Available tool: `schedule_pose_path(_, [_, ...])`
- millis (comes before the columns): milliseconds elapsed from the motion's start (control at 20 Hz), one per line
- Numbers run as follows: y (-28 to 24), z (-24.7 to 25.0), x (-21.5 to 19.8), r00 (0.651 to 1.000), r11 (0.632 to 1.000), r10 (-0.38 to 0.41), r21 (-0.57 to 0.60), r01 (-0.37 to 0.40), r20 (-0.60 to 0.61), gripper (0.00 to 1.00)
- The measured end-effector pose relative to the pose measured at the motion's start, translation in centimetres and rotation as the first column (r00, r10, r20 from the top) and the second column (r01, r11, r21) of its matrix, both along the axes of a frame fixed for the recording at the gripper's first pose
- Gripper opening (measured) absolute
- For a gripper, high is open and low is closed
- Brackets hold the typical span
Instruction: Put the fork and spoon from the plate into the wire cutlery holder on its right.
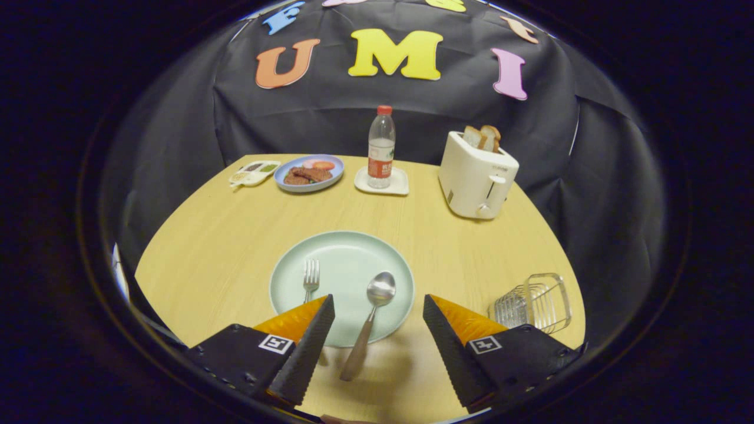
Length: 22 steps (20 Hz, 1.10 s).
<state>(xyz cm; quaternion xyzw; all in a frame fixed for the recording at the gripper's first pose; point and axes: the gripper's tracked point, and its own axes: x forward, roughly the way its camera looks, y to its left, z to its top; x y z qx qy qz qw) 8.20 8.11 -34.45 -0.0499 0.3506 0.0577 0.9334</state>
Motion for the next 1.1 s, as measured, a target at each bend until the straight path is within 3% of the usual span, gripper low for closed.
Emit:
schedule_pose_path(150, [1.3,-2.2,0.6,0.998,0.998,-0.031,0.043,0.034,-0.057,0.86])
schedule_pose_path(350, [2.2,-5.3,1.0,0.983,0.99,-0.085,0.098,0.102,-0.16,0.63])
schedule_pose_path(600, [1.5,-7.4,1.0,0.955,0.981,-0.169,0.048,0.186,-0.242,0.46])
schedule_pose_path(650, [1.5,-7.5,0.7,0.951,0.981,-0.173,0.041,0.189,-0.257,0.43])
schedule_pose_path(700, [1.9,-7.7,0.9,0.95,0.982,-0.169,0.034,0.184,-0.261,0.25])
schedule_pose_path(850, [1.8,-7.5,0.5,0.946,0.984,-0.166,0.019,0.178,-0.277,0.25])
schedule_pose_path(1000, [1.8,-7.4,0.2,0.94,0.989,-0.132,0.022,0.146,-0.313,0.09])
schedule_pose_path(1100, [1.9,-7.1,-0.2,0.939,0.993,-0.088,0.051,0.111,-0.332,0.09])
